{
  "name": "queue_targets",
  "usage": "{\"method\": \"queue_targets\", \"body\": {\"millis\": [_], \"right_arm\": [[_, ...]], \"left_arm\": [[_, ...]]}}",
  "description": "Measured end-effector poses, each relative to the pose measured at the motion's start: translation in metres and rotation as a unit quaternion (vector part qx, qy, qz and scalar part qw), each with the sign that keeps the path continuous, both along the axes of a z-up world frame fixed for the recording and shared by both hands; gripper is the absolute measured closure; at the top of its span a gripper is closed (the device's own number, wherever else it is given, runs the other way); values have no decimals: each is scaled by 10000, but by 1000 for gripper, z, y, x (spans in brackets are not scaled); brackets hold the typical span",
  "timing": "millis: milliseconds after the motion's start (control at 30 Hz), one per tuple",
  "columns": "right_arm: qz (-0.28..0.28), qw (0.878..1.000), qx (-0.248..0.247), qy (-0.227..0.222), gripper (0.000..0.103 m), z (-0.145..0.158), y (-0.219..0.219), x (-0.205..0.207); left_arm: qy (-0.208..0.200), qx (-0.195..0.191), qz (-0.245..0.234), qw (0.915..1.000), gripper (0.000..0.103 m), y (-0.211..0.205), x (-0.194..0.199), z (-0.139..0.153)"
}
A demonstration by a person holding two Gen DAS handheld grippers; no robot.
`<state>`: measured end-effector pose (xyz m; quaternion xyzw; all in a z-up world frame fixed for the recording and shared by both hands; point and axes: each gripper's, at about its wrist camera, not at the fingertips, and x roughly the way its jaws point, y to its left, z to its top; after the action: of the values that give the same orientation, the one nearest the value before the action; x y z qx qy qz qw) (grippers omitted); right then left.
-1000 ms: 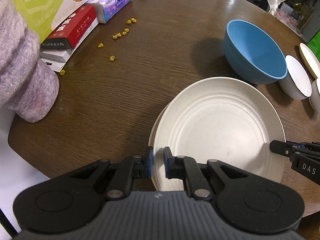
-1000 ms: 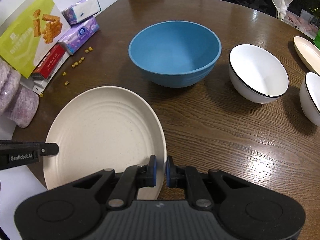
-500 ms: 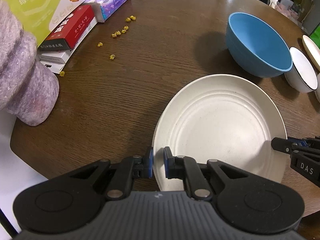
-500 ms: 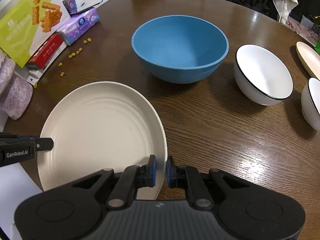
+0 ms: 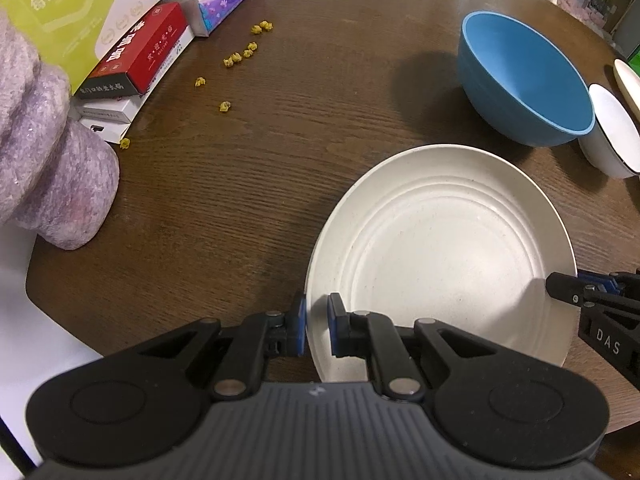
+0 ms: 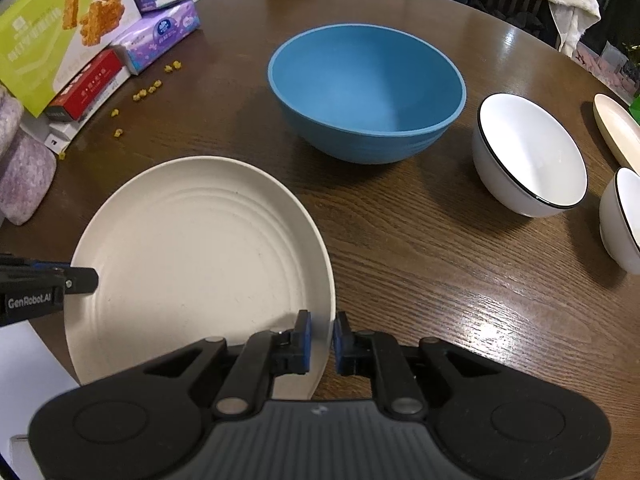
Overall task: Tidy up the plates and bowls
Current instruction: 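Lower the held plate onto the first beige plate with both grippers, then open both grippers to release the stacked plate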
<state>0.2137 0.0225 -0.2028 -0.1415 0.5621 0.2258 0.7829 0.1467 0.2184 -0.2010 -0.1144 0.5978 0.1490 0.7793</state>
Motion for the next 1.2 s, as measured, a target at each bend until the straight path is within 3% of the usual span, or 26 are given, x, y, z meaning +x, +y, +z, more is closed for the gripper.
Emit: {"method": "queue_targets", "body": {"millis": [467,1200], "right_arm": [[6,9997,-197,122,91,-7,8,6],[244,9985,-387,-315,90,-9,13,-9]], "left_arm": [[66,121,6,9999,92,-3,4,-1],[-92,381,-61,9992,91,-11,1,-7]]}}
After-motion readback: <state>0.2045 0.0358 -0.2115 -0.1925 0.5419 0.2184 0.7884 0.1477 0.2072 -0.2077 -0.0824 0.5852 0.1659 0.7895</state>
